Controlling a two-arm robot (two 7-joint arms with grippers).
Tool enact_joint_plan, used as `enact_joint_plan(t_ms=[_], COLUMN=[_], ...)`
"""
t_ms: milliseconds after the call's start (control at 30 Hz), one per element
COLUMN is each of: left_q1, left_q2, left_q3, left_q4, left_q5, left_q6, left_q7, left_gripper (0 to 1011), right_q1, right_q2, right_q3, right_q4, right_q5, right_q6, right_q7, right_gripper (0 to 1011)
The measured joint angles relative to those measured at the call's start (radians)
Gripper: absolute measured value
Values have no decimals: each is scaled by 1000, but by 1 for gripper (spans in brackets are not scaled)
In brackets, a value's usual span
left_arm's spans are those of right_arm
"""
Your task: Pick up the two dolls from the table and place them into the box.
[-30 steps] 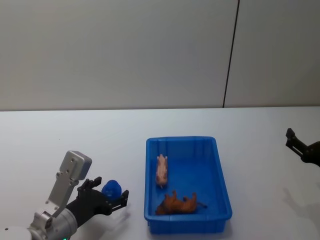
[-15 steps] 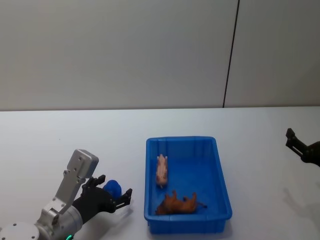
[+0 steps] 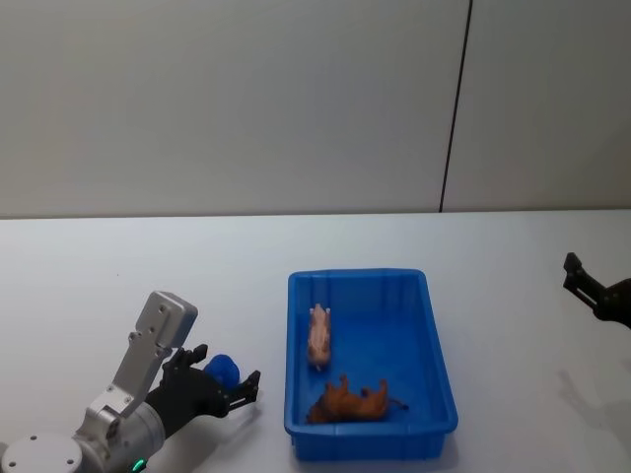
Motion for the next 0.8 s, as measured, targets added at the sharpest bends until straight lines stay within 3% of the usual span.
enact_joint_plan(t_ms=[800], left_q1=[-18], left_q2=[-20], left_q3=[-5], left_q4=[13], left_q5=[-38], left_q6=[36], left_q7=[-22], left_gripper=[1003], right_q1=[0], right_q2=[0], right_q3=[0], right_q4=[0], right_q5=[0], right_q6=[0], right_q7=[0], right_gripper=[1001])
